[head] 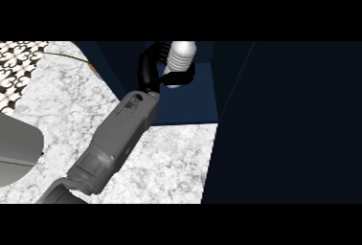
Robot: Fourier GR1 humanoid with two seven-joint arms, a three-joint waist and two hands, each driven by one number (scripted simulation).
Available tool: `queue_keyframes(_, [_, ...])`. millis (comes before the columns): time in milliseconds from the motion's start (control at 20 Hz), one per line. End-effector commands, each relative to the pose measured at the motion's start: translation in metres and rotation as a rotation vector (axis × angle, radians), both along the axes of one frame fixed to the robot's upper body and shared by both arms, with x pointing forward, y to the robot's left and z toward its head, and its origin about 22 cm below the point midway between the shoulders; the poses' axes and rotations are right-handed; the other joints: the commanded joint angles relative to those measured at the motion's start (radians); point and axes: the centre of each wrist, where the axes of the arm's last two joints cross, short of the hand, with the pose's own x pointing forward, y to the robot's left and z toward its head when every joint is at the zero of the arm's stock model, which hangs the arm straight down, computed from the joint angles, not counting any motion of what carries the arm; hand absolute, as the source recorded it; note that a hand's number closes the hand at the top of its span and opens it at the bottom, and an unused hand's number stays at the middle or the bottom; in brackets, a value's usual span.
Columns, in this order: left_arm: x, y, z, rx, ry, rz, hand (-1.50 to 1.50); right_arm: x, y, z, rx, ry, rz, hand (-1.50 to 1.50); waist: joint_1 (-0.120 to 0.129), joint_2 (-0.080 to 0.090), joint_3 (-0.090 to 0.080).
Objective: Pick up the bottled water, place it into the cabinet and close the cabinet
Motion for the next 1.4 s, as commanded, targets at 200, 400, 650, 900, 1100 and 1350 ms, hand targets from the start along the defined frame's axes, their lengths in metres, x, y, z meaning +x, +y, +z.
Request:
queue_keyframes(200, [-0.003, 0.014, -0.028, 0.02, 0.044, 0.056, 1.5, -0.013, 0.003, 0.009, 0.013, -0.027, 0.034, -1.5, -0.011, 0.005, -0.001])
queue_keyframes(400, [0.001, 0.015, -0.026, 0.036, 0.052, 0.08, 1.5, 0.0, -0.008, 0.008, -0.004, -0.057, 0.028, -1.5, -0.012, 0.009, 0.0])
queue_keyframes(650, [0.0, 0.031, -0.037, 0.15, 0.057, 0.122, -1.5, -0.013, -0.01, 0.017, 0.014, -0.043, 0.038, -1.5, -0.026, 0.012, 0.0])
queue_keyframes(900, [-0.001, 0.02, -0.037, 0.238, 0.095, 0.138, -1.5, -0.006, -0.006, 0.014, -0.008, -0.048, 0.037, -1.5, -0.025, 0.012, 0.0])
queue_keyframes(1100, [-0.006, 0.032, -0.051, 0.281, 0.107, 0.176, -1.5, -0.012, -0.002, 0.01, 0.011, -0.056, 0.043, -1.5, -0.035, 0.013, -0.001])
queue_keyframes(1350, [0.0, 0.039, -0.042, 0.277, 0.074, 0.191, -1.5, -0.008, -0.004, 0.007, 0.002, -0.05, 0.051, -1.5, -0.041, 0.019, -0.001])
